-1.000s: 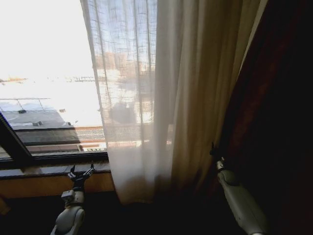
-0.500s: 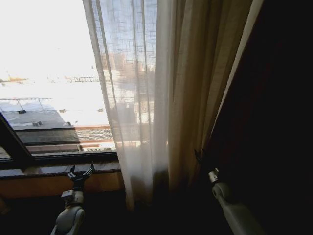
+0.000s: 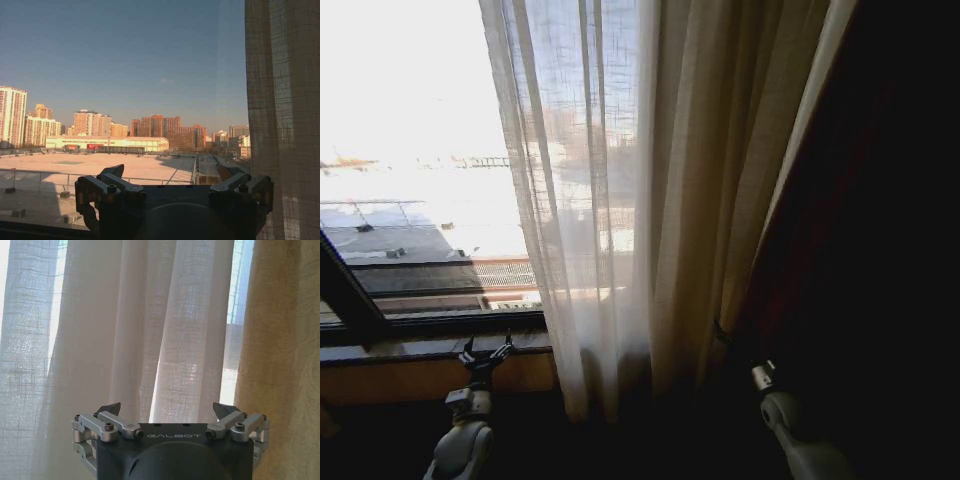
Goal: Open the curtains by pulling them apart, changing their state from closed to fully open.
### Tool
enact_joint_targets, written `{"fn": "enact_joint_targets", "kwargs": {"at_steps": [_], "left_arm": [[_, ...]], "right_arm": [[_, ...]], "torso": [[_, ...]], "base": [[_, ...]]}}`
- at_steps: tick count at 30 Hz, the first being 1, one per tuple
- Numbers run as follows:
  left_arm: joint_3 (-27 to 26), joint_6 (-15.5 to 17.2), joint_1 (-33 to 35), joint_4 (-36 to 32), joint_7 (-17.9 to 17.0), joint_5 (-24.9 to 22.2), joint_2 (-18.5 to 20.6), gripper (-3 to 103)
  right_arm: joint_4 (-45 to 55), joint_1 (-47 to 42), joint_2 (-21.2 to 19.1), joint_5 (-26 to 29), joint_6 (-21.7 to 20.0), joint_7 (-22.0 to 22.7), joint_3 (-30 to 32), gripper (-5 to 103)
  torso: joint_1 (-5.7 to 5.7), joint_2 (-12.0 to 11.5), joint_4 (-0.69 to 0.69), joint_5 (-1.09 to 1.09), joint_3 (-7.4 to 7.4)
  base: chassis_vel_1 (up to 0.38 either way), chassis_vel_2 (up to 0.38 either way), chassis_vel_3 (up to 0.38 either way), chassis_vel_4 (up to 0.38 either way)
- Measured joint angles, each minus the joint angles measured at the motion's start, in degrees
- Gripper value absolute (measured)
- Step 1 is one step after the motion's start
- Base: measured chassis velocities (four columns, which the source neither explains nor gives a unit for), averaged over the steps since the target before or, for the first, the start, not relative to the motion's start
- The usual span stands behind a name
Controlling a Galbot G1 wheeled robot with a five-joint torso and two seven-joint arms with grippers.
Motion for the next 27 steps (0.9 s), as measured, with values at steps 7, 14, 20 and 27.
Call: {"fn": "enact_joint_targets", "kwargs": {"at_steps": [7, 14, 20, 27], "left_arm": [[0.0, 0.0, 0.0, 0.0, 0.0, 0.0, 0.0, 100], [0.0, 0.0, 0.0, 0.0, 0.0, 0.0, 0.0, 100], [0.0, 0.0, 0.0, 0.0, 0.0, 0.0, 0.0, 100], [0.0, 0.0, 0.0, 0.0, 0.0, 0.0, 0.0, 100]], "right_arm": [[0.1, -0.3, 0.0, -1.5, 0.3, -0.9, 0.2, 100], [0.2, -0.3, 0.3, -2.1, 0.5, -1.6, 0.0, 100], [0.2, 0.1, 0.3, -2.2, 0.5, -1.9, -0.3, 100], [-0.2, 0.6, 0.3, -2.2, 0.5, -2.5, -0.5, 100]], "torso": [[0.00, 0.0, 0.00, 0.00, 0.00], [0.00, 0.0, -0.01, 0.00, 0.00], [0.00, 0.0, -0.01, 0.01, 0.00], [0.00, 0.0, 0.00, -0.02, 0.00]], "base": [[0.000, 0.000, 0.000, 0.000], [0.040, 0.020, -0.044, -0.021], [0.163, 0.117, -0.147, -0.118], [0.270, 0.236, -0.272, -0.214]]}}
